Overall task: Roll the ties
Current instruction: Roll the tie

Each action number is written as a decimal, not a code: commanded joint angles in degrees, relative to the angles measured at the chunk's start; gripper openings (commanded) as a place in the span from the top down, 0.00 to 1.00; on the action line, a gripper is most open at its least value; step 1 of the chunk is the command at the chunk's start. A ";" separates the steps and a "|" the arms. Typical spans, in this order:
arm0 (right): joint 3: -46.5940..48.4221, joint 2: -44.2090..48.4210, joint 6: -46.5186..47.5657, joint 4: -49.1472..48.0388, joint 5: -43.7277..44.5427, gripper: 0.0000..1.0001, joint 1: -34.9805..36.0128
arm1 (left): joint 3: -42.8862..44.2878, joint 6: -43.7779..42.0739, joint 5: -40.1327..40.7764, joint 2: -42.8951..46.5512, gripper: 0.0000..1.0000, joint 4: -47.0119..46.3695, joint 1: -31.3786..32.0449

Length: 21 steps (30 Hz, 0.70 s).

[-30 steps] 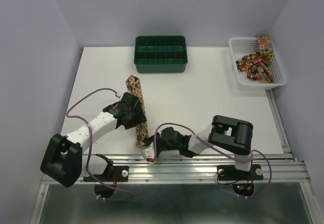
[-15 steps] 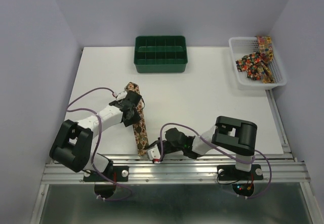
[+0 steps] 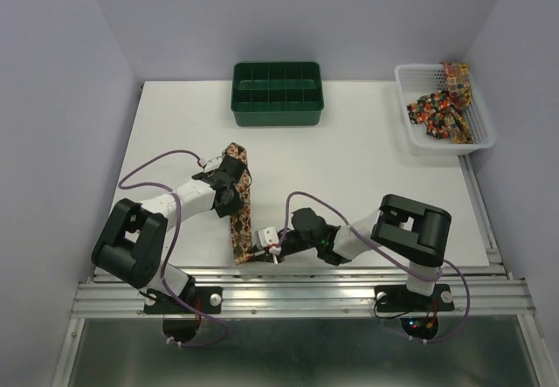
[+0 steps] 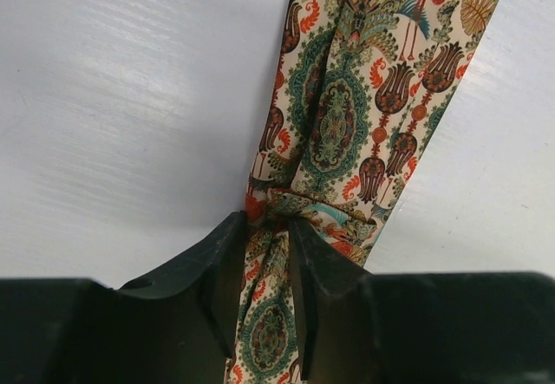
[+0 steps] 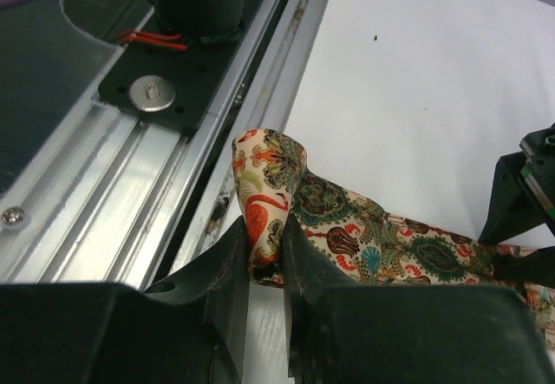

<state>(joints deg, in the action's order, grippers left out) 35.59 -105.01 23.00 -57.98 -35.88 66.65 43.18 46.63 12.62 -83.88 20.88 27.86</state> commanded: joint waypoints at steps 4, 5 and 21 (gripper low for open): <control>5.36 -2.74 -19.38 -4.95 -16.14 0.99 -4.50 | -0.81 -1.19 0.21 -0.68 0.63 -3.92 -0.35; 5.89 -4.05 -22.79 -5.65 -17.11 0.99 -5.04 | -0.82 -1.28 0.12 -0.59 0.63 -4.10 -0.35; 11.87 -9.94 -46.89 -5.03 -16.76 0.99 -6.71 | -0.02 -2.51 1.26 -0.85 0.64 -4.10 -0.52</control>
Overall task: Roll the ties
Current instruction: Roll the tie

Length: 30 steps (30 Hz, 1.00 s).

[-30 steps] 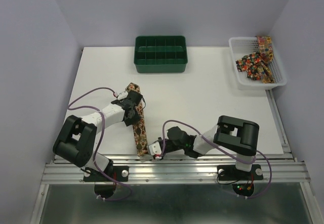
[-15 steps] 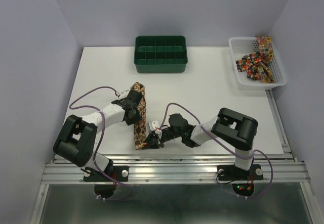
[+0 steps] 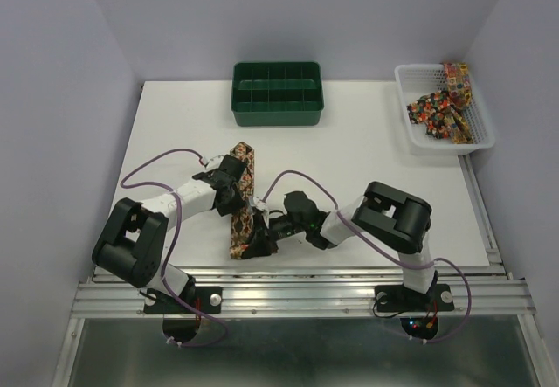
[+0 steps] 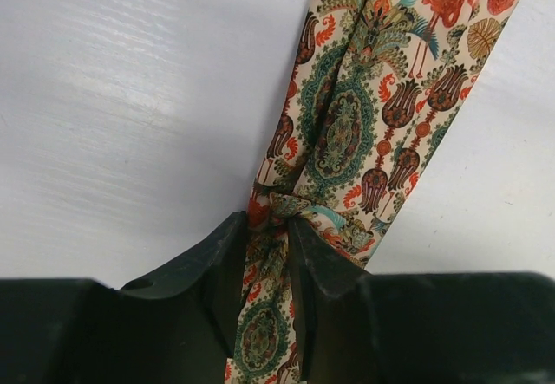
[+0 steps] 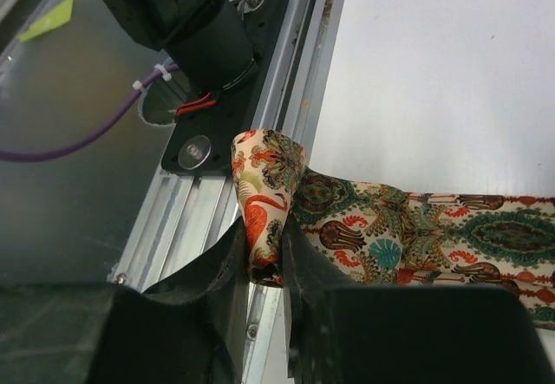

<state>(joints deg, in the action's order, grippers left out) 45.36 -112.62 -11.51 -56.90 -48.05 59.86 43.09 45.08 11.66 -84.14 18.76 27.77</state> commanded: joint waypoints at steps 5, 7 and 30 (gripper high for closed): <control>1.83 -5.94 -23.47 -16.48 -5.47 0.99 -1.76 | -0.29 -1.31 2.40 -0.24 0.63 -1.80 -0.52; 2.36 -5.95 -22.69 -13.61 -3.98 0.99 -2.02 | -0.29 -1.57 2.31 -0.06 0.63 -1.98 -0.52; 9.30 -11.04 -28.04 -6.11 0.50 0.99 -9.32 | 0.06 -2.89 1.88 -0.32 0.64 -3.30 -0.61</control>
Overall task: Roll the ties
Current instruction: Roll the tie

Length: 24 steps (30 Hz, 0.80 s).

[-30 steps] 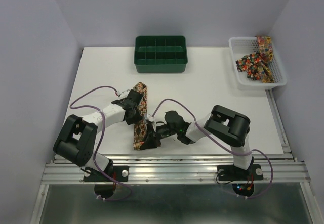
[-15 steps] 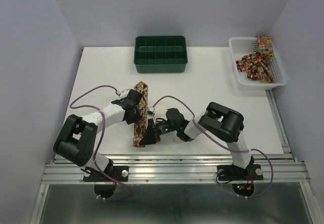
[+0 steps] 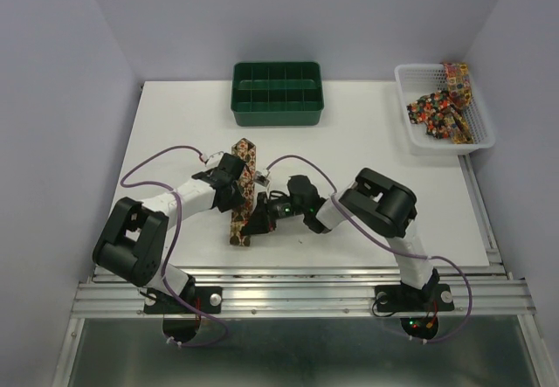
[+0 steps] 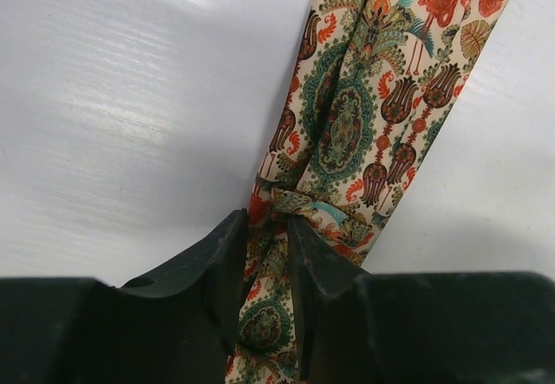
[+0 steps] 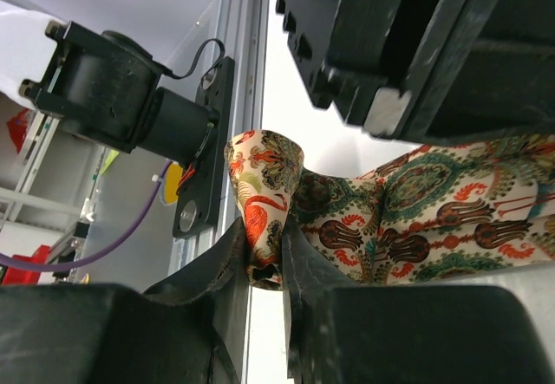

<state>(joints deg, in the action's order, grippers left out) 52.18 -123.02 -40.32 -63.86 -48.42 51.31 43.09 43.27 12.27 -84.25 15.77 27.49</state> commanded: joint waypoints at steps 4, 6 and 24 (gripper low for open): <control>3.71 -0.82 0.76 2.06 1.23 0.99 -1.56 | 0.15 -1.25 1.35 -0.48 0.64 -0.39 -0.41; 4.24 -1.08 0.77 3.12 1.49 0.99 -1.91 | 0.06 -1.25 1.44 -0.48 0.64 -0.56 -0.50; 9.51 -5.82 1.64 8.92 1.93 0.99 -4.64 | 0.94 -1.34 2.75 -0.39 0.65 -1.62 -3.22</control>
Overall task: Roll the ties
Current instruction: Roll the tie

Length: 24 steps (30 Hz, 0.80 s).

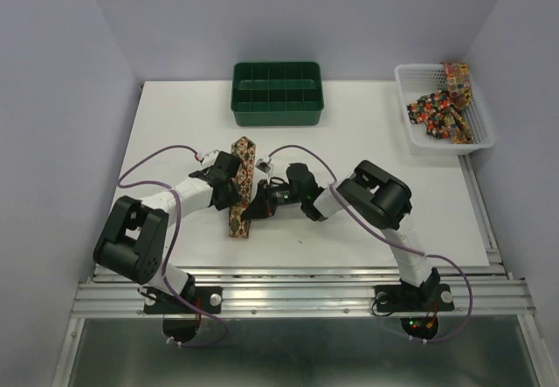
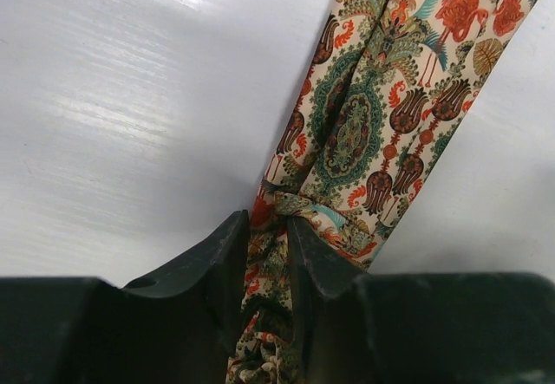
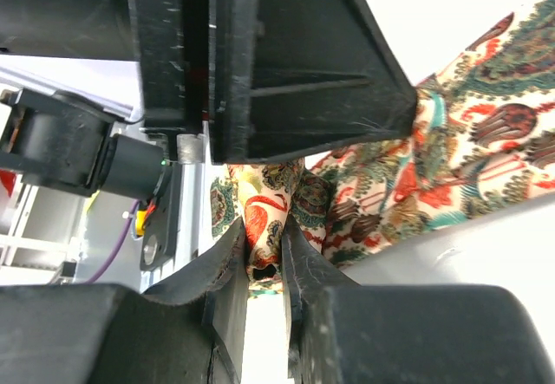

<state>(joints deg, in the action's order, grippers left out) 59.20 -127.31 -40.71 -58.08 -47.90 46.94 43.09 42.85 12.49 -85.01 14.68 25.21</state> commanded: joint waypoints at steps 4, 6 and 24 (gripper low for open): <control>3.64 -2.24 4.32 6.74 4.39 0.99 -0.53 | 0.77 -0.05 3.86 1.34 0.64 -1.05 -1.22; 3.73 -2.51 4.85 6.32 4.31 0.99 -0.44 | 0.50 0.13 3.33 1.78 0.64 -1.93 -1.48; 6.01 -3.47 11.52 10.35 0.97 0.99 -0.44 | 4.45 -3.20 -4.31 -0.50 0.61 -9.84 -6.67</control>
<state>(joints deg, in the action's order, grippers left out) 63.35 -129.03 -32.51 -52.12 -46.35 46.50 43.24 42.11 9.74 -84.44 9.43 19.33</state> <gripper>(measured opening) 0.219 0.385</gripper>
